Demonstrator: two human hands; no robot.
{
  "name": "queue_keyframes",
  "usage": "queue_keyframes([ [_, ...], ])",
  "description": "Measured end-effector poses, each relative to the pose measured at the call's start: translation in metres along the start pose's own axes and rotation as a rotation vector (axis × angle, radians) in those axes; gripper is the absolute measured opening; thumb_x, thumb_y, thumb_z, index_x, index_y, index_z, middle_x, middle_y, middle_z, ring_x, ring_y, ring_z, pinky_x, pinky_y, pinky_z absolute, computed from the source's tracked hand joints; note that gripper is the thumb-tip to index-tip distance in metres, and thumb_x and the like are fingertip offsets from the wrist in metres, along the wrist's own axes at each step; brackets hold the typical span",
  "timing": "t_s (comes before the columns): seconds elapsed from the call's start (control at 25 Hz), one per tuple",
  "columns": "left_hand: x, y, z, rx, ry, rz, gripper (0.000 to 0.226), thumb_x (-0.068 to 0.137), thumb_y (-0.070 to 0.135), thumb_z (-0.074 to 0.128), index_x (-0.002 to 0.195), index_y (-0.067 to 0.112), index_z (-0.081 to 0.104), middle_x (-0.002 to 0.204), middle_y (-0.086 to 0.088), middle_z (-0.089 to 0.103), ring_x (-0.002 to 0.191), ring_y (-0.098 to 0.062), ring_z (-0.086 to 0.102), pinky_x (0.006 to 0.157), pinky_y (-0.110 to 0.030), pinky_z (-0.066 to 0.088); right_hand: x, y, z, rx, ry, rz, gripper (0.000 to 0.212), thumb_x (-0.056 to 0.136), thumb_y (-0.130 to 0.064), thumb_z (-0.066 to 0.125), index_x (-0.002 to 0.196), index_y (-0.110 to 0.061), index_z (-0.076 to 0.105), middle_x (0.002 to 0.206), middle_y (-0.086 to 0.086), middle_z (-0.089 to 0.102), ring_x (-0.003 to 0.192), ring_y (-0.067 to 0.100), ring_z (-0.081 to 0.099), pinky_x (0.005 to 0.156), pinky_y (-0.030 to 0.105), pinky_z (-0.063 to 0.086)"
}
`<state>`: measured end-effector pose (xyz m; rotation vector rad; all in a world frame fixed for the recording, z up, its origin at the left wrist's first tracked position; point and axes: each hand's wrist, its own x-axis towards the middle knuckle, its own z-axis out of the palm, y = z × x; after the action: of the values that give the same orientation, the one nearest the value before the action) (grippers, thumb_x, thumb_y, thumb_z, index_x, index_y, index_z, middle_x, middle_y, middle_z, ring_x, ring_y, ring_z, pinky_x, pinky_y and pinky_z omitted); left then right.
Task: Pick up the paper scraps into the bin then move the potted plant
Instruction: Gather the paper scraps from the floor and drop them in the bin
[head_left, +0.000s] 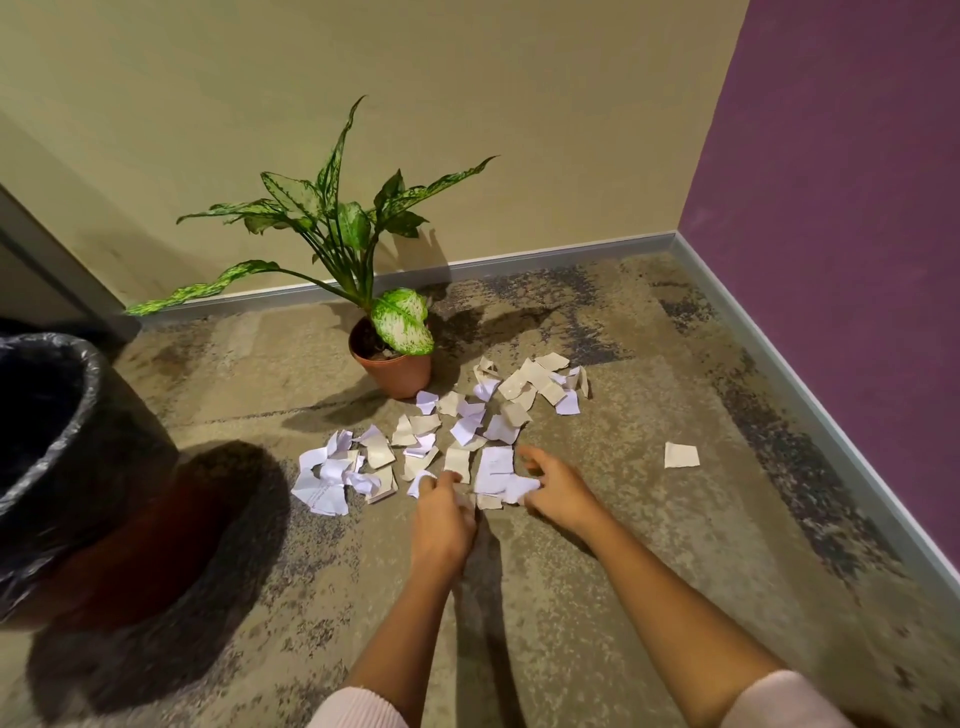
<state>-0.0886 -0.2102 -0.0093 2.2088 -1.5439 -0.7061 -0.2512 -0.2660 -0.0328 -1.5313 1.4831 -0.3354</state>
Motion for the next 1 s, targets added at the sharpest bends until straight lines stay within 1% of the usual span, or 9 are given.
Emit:
queue_keyframes([
  [0.08, 0.002, -0.004, -0.004, -0.026, 0.06, 0.01, 0.046, 0.09, 0.012, 0.058, 0.134, 0.014, 0.046, 0.135, -0.011, 0.038, 0.101, -0.027, 0.06, 0.088, -0.037, 0.048, 0.005, 0.001, -0.007, 0.118, 0.133, 0.013, 0.062, 0.077, -0.01, 0.069, 0.128, -0.038, 0.05, 0.117, -0.003, 0.06, 0.1, 0.017, 0.064, 0.085, 0.044, 0.057],
  [0.16, 0.005, -0.008, -0.006, -0.016, 0.094, 0.034, 0.054, 0.088, 0.017, 0.065, 0.136, 0.016, 0.042, 0.142, -0.011, 0.029, 0.098, -0.025, 0.061, 0.086, -0.036, 0.05, 0.001, 0.007, -0.029, -0.051, 0.361, 0.056, 0.054, 0.081, -0.013, 0.069, 0.126, -0.036, 0.05, 0.116, -0.002, 0.06, 0.094, 0.017, 0.062, 0.082, 0.04, 0.057],
  [0.28, 0.007, -0.013, -0.004, 0.106, 0.154, 0.092, 0.063, 0.082, 0.025, 0.073, 0.135, 0.022, 0.04, 0.146, -0.01, 0.026, 0.105, -0.025, 0.06, 0.076, -0.035, 0.054, -0.005, 0.036, -0.078, -0.394, 0.546, 0.214, 0.056, 0.083, -0.014, 0.067, 0.134, -0.028, 0.048, 0.136, 0.008, 0.045, 0.117, 0.026, 0.048, 0.096, 0.044, 0.049],
  [0.36, 0.006, -0.016, 0.0, 0.17, 0.162, 0.086, 0.073, 0.077, 0.037, 0.078, 0.136, 0.025, 0.038, 0.148, -0.009, 0.023, 0.122, -0.026, 0.049, 0.078, -0.035, 0.055, -0.008, 0.06, -0.108, -0.448, 0.491, 0.403, 0.059, 0.085, -0.023, 0.065, 0.139, -0.029, 0.042, 0.144, 0.012, 0.036, 0.129, 0.033, 0.033, 0.103, 0.048, 0.041],
  [0.48, 0.004, -0.018, 0.005, 0.199, 0.109, 0.072, 0.09, 0.069, 0.049, 0.08, 0.142, 0.026, 0.032, 0.149, -0.009, 0.018, 0.135, -0.028, 0.032, 0.091, -0.038, 0.05, -0.01, 0.084, -0.123, -0.386, 0.38, 0.57, 0.063, 0.085, -0.033, 0.065, 0.141, -0.032, 0.037, 0.145, 0.016, 0.031, 0.13, 0.039, 0.029, 0.105, 0.047, 0.035],
  [0.64, 0.004, -0.018, 0.01, 0.151, -0.039, -0.01, 0.105, 0.065, 0.049, 0.083, 0.147, 0.024, 0.022, 0.154, -0.011, 0.01, 0.142, -0.032, 0.02, 0.102, -0.043, 0.045, -0.004, 0.071, -0.085, -0.485, 0.41, 0.436, 0.051, 0.087, -0.023, 0.06, 0.135, -0.033, 0.046, 0.144, 0.015, 0.032, 0.127, 0.036, 0.031, 0.104, 0.043, 0.036],
  [0.76, 0.005, -0.021, 0.011, 0.141, -0.064, -0.007, 0.108, 0.066, 0.042, 0.085, 0.148, 0.024, 0.017, 0.154, -0.013, 0.008, 0.143, -0.034, 0.019, 0.106, -0.043, 0.041, 0.001, 0.04, -0.038, -0.485, 0.367, 0.278, 0.061, 0.084, -0.009, 0.057, 0.139, -0.032, 0.043, 0.144, 0.012, 0.032, 0.126, 0.031, 0.031, 0.103, 0.039, 0.037],
  [0.88, 0.007, -0.023, 0.009, 0.129, -0.051, 0.022, 0.107, 0.066, 0.037, 0.086, 0.147, 0.023, 0.019, 0.153, -0.015, 0.009, 0.138, -0.035, 0.03, 0.1, -0.04, 0.046, 0.005, 0.002, 0.005, -0.362, 0.217, 0.066, 0.066, 0.084, -0.006, 0.06, 0.141, -0.031, 0.041, 0.141, 0.008, 0.037, 0.127, 0.029, 0.034, 0.105, 0.04, 0.039],
  [1.0, 0.009, -0.025, 0.006, 0.118, -0.009, 0.045, 0.105, 0.065, 0.041, 0.086, 0.147, 0.022, 0.023, 0.151, -0.014, 0.011, 0.135, -0.034, 0.037, 0.096, -0.037, 0.048, 0.015, -0.021, 0.019, -0.174, 0.118, -0.09, 0.067, 0.079, -0.004, 0.058, 0.137, -0.034, 0.043, 0.132, 0.005, 0.045, 0.117, 0.029, 0.05, 0.097, 0.043, 0.048],
])
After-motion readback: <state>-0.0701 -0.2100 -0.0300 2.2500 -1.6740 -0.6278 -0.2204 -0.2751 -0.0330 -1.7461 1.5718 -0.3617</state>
